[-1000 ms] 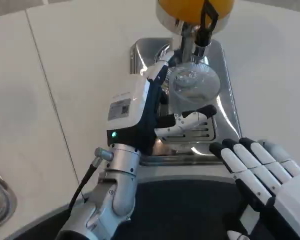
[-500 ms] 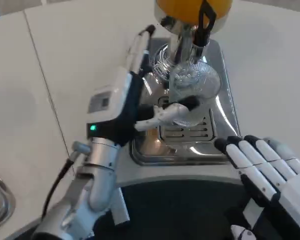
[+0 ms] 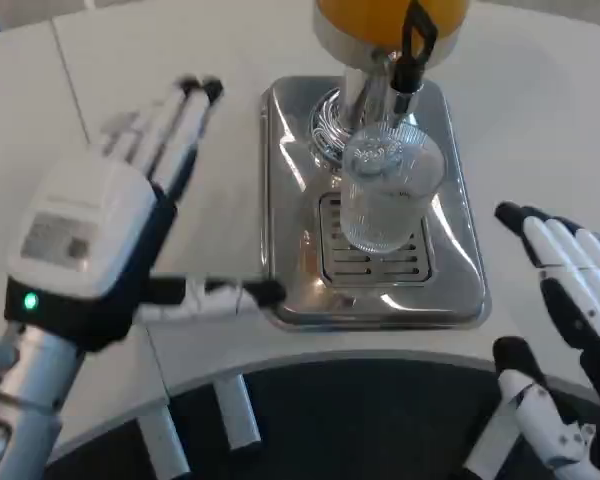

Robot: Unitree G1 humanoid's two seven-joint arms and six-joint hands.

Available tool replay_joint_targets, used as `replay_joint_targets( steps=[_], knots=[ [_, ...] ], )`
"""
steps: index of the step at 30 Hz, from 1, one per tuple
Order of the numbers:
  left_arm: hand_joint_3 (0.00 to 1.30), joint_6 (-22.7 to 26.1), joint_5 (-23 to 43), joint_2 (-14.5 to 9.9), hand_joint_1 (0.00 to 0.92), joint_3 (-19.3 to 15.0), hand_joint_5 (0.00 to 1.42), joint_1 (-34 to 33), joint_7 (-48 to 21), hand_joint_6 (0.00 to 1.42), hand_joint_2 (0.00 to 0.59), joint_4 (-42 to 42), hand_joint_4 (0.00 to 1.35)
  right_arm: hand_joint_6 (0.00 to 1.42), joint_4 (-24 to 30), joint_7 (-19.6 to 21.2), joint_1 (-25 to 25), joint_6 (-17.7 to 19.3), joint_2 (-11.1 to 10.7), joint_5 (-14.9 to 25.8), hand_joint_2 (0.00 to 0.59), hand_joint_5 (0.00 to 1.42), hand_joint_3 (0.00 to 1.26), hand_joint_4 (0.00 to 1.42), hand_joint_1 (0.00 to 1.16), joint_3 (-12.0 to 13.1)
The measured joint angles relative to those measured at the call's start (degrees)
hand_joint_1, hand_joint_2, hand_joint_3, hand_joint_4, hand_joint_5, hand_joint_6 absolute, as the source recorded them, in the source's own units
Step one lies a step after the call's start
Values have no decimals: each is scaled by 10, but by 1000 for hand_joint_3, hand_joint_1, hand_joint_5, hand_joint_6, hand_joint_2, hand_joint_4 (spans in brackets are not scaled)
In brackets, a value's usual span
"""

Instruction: Grasp the cup under the faucet to collect the drink, then remove the cup.

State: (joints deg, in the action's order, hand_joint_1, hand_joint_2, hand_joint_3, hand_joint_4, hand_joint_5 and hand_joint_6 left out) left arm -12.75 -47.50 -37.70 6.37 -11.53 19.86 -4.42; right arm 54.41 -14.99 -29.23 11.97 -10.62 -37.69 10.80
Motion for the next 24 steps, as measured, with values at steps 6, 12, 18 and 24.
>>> replay_joint_targets(
  steps=[6,12,18,24],
  knots=[
    [0,9,-18,-6,0,-19,0,123,-46,67,0,-96,0,0,0,-14,58,-92,19,45,553,0,0,0,131,-10],
    [0,15,-28,14,0,-28,0,205,-60,56,0,-145,0,0,-21,-21,157,-172,11,91,542,0,0,0,171,-5],
    [0,16,-31,40,0,-27,0,237,-69,49,1,-170,0,0,-62,-26,270,-228,-27,109,509,0,0,0,174,0],
    [0,16,-43,51,0,-30,0,257,-77,47,0,-181,0,0,-115,-27,353,-240,-62,146,491,0,0,0,169,1]
  ],
)
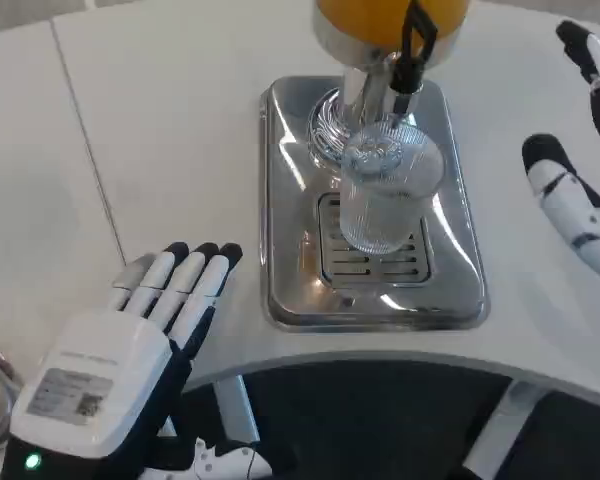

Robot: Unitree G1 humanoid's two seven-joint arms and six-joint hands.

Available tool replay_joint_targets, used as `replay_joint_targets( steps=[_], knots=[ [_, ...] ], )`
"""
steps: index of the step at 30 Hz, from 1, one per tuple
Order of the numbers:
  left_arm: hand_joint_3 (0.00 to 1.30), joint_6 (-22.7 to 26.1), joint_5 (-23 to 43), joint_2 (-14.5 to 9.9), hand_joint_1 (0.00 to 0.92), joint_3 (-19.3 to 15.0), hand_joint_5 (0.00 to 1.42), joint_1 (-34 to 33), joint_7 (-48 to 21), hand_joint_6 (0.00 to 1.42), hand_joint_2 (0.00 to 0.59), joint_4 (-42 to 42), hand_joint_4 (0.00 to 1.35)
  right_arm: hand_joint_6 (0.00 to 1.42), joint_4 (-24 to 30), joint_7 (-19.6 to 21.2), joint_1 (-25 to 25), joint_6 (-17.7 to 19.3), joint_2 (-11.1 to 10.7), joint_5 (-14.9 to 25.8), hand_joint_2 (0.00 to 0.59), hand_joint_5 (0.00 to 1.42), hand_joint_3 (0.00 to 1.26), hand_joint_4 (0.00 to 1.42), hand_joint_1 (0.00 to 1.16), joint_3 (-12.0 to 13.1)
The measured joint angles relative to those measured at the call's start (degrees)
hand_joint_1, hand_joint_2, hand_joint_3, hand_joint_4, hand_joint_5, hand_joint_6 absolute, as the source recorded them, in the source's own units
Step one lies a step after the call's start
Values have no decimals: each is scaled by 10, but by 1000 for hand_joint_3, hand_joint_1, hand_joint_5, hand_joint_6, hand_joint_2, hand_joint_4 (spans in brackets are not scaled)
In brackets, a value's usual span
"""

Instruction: Grasp the cup under the faucet to collect the drink, then remove the cup.

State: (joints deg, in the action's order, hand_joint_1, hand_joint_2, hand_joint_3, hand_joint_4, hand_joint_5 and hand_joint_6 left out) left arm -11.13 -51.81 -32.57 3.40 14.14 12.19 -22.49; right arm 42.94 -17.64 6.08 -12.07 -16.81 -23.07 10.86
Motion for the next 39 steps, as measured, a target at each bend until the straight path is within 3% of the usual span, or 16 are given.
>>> replay_joint_targets(
  steps=[11,17,30,39],
  knots=[
    [0,0,-3,12,0,-6,0,14,-7,53,0,-7,0,0,-51,20,56,25,-7,42,489,0,0,0,165,-40],
    [0,1,-6,20,0,-6,0,13,-8,56,0,-7,0,0,-75,35,70,30,5,48,489,0,0,0,164,-72],
    [0,-5,-2,30,0,-17,0,28,-7,59,4,-11,0,0,-121,58,121,26,34,63,493,0,0,0,163,-97],
    [0,-18,2,35,0,-27,0,34,-6,60,5,-11,0,0,-148,64,170,0,52,65,503,0,0,0,166,-121]
  ],
)
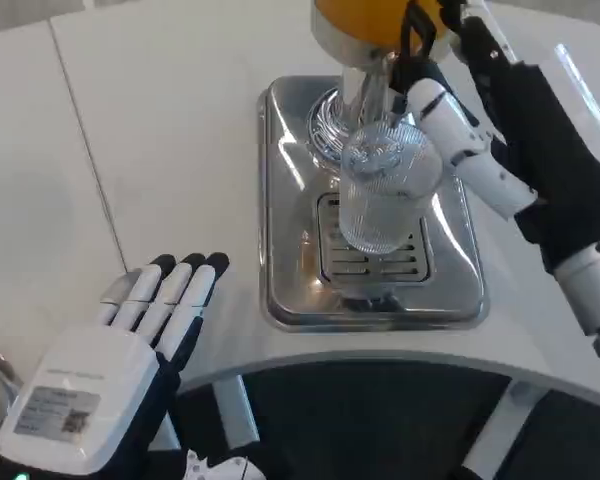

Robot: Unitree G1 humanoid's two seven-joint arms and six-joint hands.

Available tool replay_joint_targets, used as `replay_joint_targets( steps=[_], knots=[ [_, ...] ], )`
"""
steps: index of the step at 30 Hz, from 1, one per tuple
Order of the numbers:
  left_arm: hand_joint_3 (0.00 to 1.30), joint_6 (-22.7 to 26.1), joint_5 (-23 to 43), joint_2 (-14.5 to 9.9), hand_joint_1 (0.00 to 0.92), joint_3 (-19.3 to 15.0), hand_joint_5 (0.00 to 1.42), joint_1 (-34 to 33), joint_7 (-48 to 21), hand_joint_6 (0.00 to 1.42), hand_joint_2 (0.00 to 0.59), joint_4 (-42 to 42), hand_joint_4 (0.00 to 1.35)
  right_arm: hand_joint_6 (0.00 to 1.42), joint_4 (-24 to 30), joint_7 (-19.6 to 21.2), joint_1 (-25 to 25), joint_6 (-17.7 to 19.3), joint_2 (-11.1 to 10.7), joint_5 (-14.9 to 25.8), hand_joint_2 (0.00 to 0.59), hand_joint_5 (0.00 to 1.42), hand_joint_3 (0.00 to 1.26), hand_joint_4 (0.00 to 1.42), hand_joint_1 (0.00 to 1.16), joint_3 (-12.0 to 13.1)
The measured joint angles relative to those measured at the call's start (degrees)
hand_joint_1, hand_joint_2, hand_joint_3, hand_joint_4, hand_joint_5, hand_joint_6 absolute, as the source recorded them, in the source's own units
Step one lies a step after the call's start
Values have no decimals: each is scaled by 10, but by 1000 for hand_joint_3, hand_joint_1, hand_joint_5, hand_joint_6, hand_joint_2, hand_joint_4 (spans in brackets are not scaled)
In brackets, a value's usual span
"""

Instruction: Grasp the cup under the faucet to collect the drink, then remove the cup.

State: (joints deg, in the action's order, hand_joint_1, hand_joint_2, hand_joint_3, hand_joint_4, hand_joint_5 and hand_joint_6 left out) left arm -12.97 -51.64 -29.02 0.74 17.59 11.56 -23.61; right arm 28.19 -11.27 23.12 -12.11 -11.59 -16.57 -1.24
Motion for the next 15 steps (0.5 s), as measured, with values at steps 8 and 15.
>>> replay_joint_targets(
  steps=[8,15],
  knots=[
    [0,-4,13,4,0,-13,0,3,0,60,5,0,0,0,-13,0,9,-18,19,1,504,0,0,0,167,-23],
    [0,-9,15,6,0,-18,0,3,0,60,5,0,0,0,-10,-10,9,-20,7,2,504,0,0,0,167,-35]
  ],
)
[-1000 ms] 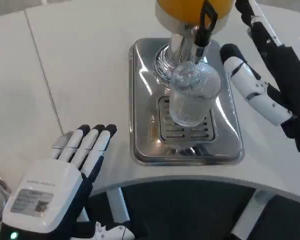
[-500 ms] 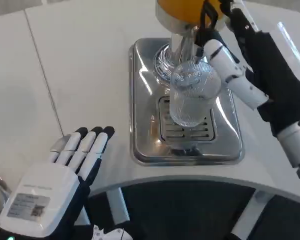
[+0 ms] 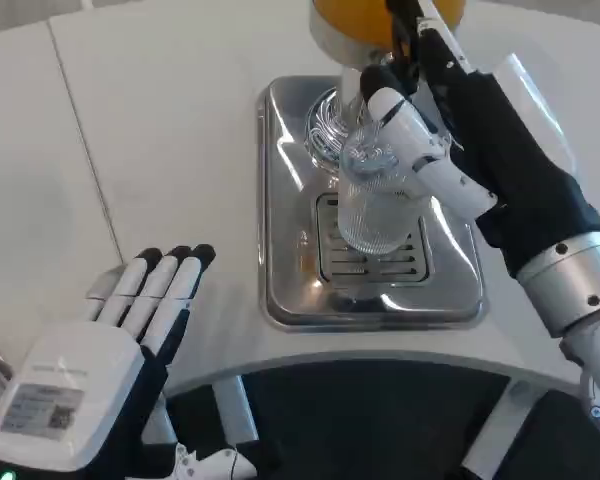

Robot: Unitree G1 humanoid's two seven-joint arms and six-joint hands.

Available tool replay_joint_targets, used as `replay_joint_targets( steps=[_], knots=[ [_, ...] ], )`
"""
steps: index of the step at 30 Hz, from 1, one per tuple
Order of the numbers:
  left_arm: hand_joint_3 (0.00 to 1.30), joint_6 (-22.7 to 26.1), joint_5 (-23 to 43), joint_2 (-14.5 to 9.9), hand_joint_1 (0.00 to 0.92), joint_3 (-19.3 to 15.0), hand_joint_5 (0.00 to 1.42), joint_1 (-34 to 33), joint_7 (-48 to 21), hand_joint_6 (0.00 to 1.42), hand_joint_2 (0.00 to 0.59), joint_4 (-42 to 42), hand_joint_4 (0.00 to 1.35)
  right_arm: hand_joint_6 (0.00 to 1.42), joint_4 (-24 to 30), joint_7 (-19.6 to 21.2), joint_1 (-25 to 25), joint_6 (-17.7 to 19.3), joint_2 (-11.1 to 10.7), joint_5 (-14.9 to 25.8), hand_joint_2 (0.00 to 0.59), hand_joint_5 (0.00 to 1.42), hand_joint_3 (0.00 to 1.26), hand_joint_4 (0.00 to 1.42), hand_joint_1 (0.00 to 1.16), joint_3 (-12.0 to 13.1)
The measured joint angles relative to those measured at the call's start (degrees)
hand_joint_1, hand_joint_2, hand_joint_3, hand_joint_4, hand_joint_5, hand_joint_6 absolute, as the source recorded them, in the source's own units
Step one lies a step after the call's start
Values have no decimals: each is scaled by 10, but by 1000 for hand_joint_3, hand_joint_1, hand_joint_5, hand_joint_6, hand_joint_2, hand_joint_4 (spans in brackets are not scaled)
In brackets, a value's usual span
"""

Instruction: Grasp the cup under the faucet to collect the drink, then remove the cup.

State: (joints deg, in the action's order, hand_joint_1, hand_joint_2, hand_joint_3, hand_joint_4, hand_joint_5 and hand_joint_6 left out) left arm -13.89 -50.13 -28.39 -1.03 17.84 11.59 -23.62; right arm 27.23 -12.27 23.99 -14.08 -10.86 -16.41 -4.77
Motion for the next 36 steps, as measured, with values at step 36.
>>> replay_joint_targets(
  steps=[36],
  knots=[
    [0,-3,10,17,0,15,2,-57,0,60,3,46,0,48,116,-197,67,-110,-116,-385,482,3,58,0,0,-124]
  ],
)
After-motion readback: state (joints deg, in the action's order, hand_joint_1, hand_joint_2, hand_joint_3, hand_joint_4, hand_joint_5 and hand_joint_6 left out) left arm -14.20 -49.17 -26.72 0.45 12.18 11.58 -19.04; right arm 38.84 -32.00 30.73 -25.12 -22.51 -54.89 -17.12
